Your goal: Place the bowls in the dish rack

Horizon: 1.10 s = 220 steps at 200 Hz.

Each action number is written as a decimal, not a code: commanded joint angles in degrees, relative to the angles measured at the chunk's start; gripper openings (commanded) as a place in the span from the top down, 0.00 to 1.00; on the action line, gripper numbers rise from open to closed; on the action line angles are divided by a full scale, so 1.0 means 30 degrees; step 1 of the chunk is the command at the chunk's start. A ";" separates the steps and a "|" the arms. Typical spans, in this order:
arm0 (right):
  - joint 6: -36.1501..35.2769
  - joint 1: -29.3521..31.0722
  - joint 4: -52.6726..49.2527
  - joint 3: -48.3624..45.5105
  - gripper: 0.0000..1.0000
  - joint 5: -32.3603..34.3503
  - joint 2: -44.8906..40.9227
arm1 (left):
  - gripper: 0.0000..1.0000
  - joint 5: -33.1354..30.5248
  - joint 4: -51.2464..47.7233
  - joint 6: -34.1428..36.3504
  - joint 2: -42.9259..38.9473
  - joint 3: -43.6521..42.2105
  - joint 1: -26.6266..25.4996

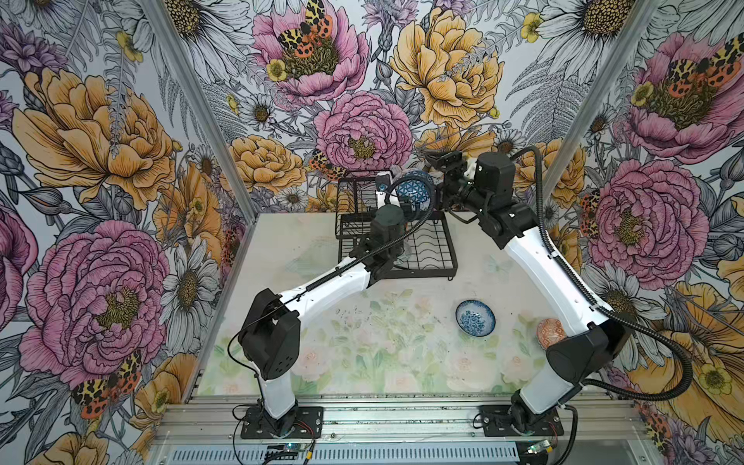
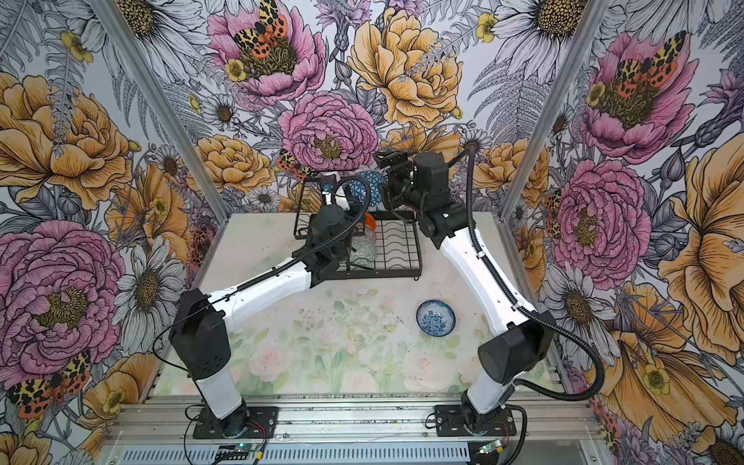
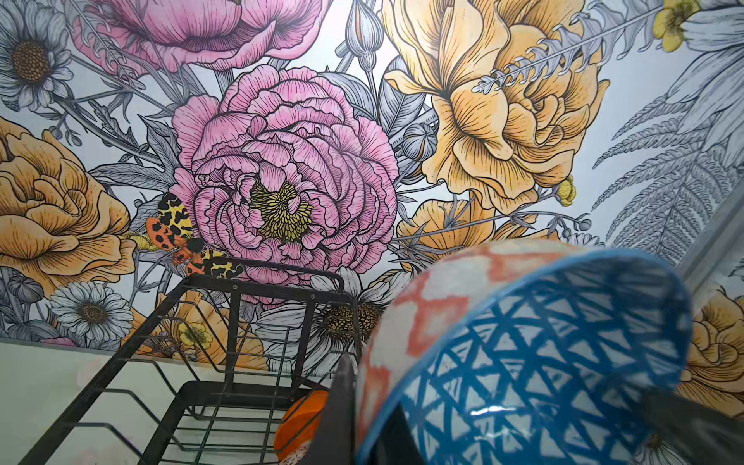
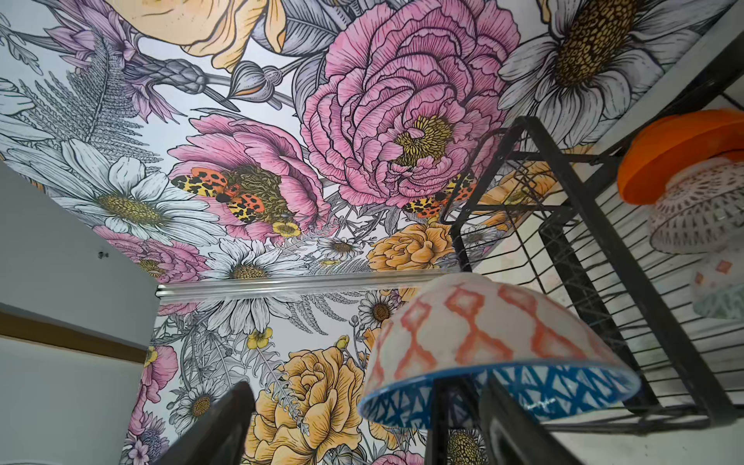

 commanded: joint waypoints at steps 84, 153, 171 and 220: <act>0.1453 0.0379 0.1164 0.0040 0.51 0.0750 0.0235 | 1.00 -0.0433 0.2874 -0.1170 -0.1956 -0.1967 -0.1107; 0.1766 0.0636 0.1201 -0.0258 0.75 0.0787 0.0241 | 1.00 -0.0502 0.3108 -0.0734 -0.1949 -0.1879 -0.1655; 0.1752 0.0683 0.1199 -0.0465 0.80 0.0772 0.0124 | 1.00 -0.0537 0.3041 -0.0659 -0.1939 -0.1820 -0.1735; 0.1418 0.0708 0.1248 -0.1187 0.97 0.1054 -0.0408 | 1.00 -0.0479 0.2457 -0.0629 -0.2185 -0.1921 -0.1758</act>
